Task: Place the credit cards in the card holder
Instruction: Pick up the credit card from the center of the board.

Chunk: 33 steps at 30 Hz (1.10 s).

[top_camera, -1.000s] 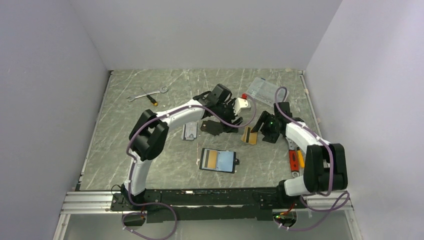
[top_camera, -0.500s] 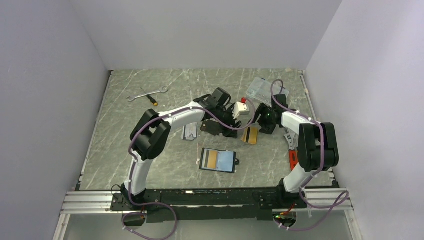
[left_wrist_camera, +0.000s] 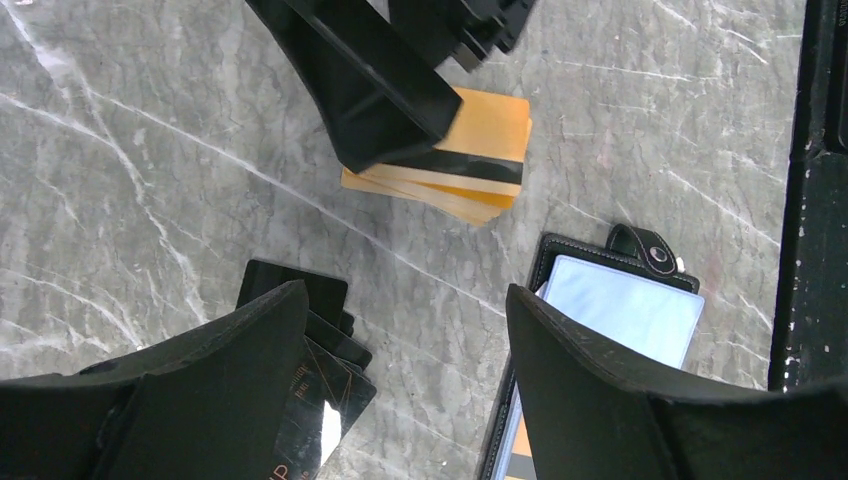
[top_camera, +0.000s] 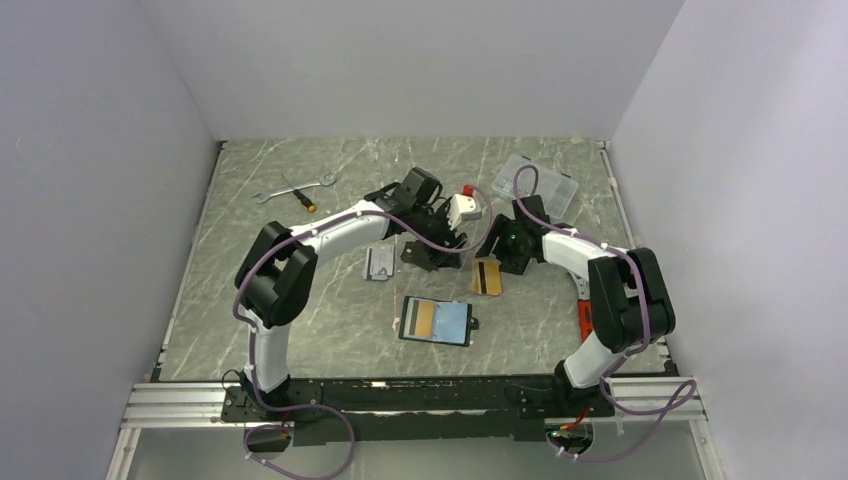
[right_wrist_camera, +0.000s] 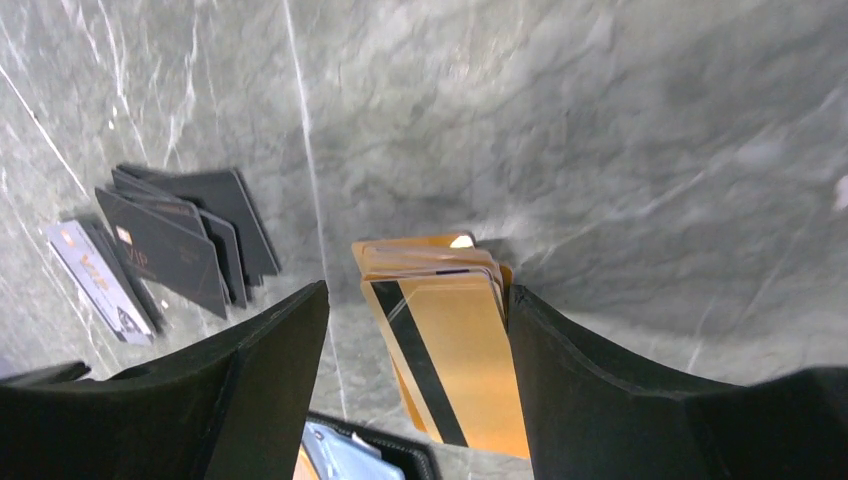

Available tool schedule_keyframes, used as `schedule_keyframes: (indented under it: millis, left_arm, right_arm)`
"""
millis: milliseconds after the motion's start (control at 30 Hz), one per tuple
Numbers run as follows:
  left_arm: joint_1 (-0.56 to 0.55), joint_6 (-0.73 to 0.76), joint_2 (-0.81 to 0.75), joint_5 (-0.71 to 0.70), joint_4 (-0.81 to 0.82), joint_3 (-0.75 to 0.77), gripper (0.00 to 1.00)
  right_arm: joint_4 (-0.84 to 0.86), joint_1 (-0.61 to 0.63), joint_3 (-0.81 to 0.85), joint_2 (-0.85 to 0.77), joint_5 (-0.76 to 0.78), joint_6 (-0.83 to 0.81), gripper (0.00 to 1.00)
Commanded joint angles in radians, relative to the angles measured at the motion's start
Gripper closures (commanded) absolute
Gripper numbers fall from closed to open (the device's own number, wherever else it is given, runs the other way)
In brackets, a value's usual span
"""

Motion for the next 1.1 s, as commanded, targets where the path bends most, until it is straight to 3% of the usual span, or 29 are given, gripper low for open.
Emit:
schedule_keyframes:
  millis: [0,167,333,500,700,1067]
  left_arm:
    - [-0.001,0.012,-0.041,0.001,0.014,-0.017,0.22]
    - [-0.016,0.016,0.0,-0.036,0.021,0.005,0.23]
    - [-0.048,0.036,0.073,-0.089,-0.002,0.067,0.23]
    - [-0.089,0.046,0.138,-0.166,-0.021,0.125,0.24]
    - [-0.106,0.021,0.155,-0.217,0.042,0.119,0.25]
    - [-0.144,0.021,0.225,-0.281,0.045,0.214,0.25]
  right_arm:
    - [-0.101,0.047,-0.076,-0.008,0.035,0.074,0.31]
    - [-0.131,0.005,-0.079,-0.061,0.042,0.037,0.28]
    - [-0.075,-0.086,-0.144,-0.15,-0.063,-0.003,0.27]
    - [0.033,-0.11,-0.24,-0.159,-0.171,0.02,0.34]
    - [0.139,-0.155,-0.29,-0.13,-0.266,0.02,0.5]
    - [0.239,-0.217,-0.359,-0.066,-0.349,0.015,0.55]
